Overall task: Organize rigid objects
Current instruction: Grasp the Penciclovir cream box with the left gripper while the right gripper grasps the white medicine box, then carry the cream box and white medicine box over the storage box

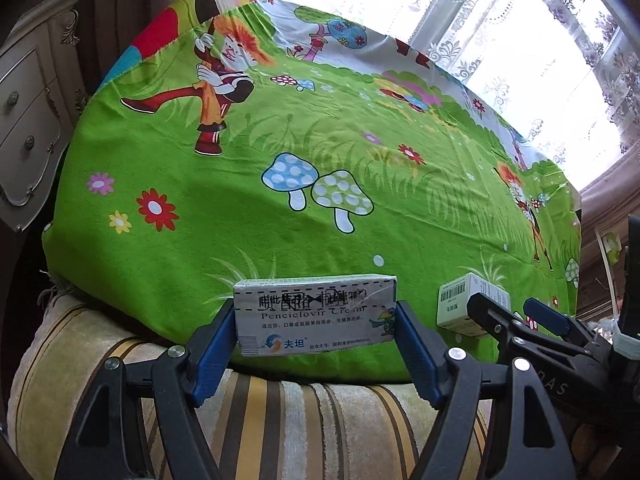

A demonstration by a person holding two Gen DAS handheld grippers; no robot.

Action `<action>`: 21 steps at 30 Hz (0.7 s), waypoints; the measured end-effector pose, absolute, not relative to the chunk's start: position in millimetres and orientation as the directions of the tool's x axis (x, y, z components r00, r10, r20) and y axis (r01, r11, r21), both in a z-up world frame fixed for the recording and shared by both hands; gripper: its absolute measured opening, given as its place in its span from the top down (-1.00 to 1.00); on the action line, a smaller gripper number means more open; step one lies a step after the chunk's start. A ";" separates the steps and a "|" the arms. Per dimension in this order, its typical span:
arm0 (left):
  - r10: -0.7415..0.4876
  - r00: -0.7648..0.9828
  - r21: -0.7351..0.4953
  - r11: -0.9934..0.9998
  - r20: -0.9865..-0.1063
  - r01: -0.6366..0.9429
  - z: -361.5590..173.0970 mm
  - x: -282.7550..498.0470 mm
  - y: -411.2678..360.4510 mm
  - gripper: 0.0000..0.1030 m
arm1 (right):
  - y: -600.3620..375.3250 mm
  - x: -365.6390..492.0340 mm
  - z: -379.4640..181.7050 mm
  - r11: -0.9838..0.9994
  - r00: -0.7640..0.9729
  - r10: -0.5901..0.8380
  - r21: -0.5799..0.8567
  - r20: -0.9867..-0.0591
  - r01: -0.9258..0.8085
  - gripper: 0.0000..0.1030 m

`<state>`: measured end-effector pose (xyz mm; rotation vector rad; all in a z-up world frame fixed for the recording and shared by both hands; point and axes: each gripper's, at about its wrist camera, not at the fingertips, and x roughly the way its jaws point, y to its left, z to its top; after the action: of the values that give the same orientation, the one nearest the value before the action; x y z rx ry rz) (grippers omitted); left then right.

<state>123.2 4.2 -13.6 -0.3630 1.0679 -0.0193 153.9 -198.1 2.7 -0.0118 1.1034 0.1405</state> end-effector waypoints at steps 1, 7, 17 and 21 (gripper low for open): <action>-0.194 0.484 -0.303 0.940 -0.853 -0.158 -15.3 124.3 4.1 -0.47 | -198.0 156.2 -0.2 0.992 0.435 0.102 0.058 -0.895 -0.113 -0.88; -0.207 0.475 -0.314 0.937 -0.855 -0.156 -21.9 128.8 3.3 -0.47 | -194.7 167.2 -14.2 0.994 0.405 0.081 0.044 -0.911 -0.099 -0.88; -0.231 0.489 -0.323 0.940 -0.841 -0.111 -20.9 133.0 -7.2 -0.47 | -201.5 170.2 -21.6 0.994 0.399 0.084 0.050 -0.913 -0.094 -0.49; -0.267 0.521 -0.320 0.947 -0.811 -0.012 -4.5 128.3 -29.0 -0.47 | -218.3 159.7 -6.4 0.996 0.443 0.070 0.037 -0.894 -0.084 -0.49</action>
<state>128.3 -29.0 -4.5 -0.3028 1.0157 -0.1555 159.7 -218.3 -6.4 -0.0137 1.1073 0.0953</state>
